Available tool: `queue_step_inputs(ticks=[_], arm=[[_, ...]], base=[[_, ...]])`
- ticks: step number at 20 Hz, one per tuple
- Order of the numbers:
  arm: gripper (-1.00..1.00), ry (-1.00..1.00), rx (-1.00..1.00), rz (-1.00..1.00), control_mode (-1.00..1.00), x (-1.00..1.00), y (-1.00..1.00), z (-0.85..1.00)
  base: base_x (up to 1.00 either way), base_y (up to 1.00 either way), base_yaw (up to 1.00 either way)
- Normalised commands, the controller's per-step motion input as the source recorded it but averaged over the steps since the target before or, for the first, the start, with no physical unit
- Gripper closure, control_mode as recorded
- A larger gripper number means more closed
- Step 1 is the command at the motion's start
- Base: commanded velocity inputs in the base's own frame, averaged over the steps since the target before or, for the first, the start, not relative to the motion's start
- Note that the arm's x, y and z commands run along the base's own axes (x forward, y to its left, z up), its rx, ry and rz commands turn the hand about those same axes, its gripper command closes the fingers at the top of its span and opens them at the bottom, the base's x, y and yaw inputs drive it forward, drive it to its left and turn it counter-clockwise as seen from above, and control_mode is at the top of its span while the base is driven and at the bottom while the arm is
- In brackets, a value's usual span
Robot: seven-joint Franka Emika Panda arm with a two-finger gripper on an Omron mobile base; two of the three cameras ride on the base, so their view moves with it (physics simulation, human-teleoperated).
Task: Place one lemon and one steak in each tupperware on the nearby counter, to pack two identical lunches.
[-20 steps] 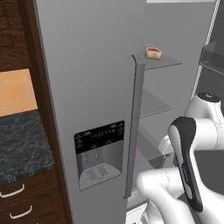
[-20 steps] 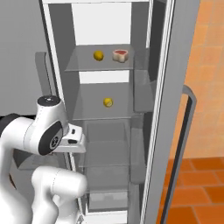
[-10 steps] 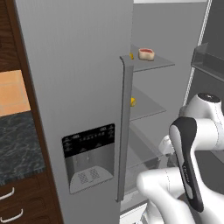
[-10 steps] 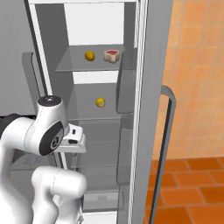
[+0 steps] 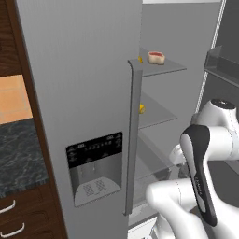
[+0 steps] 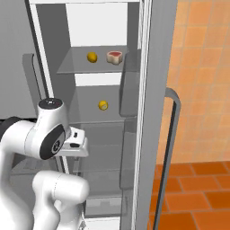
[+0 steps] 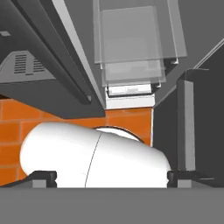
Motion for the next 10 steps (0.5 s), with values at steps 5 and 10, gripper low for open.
queue_step_inputs(ticks=[5, 10], arm=[[-1.0, -0.33, -0.02, 0.19, -1.0, 0.14, 0.0, 0.27], [-1.0, -0.23, 0.0, 0.2, -1.0, 0.71, 0.0, 0.25]], base=[[0.0, 0.0, 0.0], [0.0, 0.0, 0.0]])
